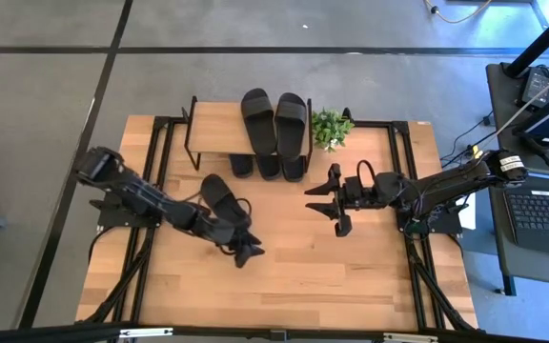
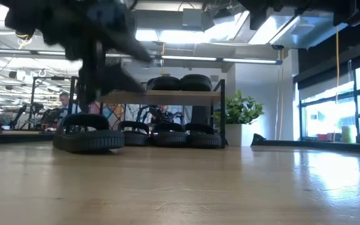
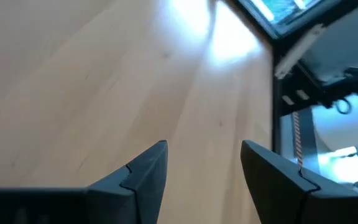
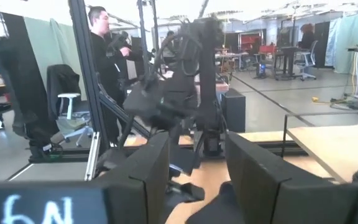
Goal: Pick and place slides into the shelf
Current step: Put the black slide under the shelf
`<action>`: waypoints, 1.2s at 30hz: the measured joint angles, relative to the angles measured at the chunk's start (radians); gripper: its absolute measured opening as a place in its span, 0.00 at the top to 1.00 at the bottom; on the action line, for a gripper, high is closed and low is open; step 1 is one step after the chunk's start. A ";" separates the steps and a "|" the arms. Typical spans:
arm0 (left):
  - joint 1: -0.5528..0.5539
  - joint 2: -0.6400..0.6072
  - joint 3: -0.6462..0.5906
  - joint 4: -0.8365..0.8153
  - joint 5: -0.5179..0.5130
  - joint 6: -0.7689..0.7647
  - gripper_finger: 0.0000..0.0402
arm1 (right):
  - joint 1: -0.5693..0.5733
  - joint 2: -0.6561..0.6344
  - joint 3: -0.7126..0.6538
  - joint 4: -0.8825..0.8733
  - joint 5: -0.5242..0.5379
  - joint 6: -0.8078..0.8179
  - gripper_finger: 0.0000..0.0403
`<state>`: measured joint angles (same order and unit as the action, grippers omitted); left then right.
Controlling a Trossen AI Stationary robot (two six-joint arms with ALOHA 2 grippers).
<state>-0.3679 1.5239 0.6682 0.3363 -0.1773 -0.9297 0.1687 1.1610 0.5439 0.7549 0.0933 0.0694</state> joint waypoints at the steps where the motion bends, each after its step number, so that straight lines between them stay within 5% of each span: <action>1: 0.000 0.025 0.000 0.006 -0.006 -0.021 0.52 | 0.000 0.000 0.000 -0.009 0.000 0.002 0.61; 10: -0.019 0.147 -0.001 -0.016 -0.114 -0.137 0.52 | -0.002 0.000 0.000 -0.047 0.000 0.006 0.61; 36: -0.018 0.148 0.003 -0.272 -0.050 -0.245 0.52 | -0.003 0.000 0.000 -0.093 0.000 0.027 0.61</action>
<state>-0.3862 1.6718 0.6716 0.0648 -0.2275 -1.1750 0.1654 1.1612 0.5438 0.6623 0.0933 0.0962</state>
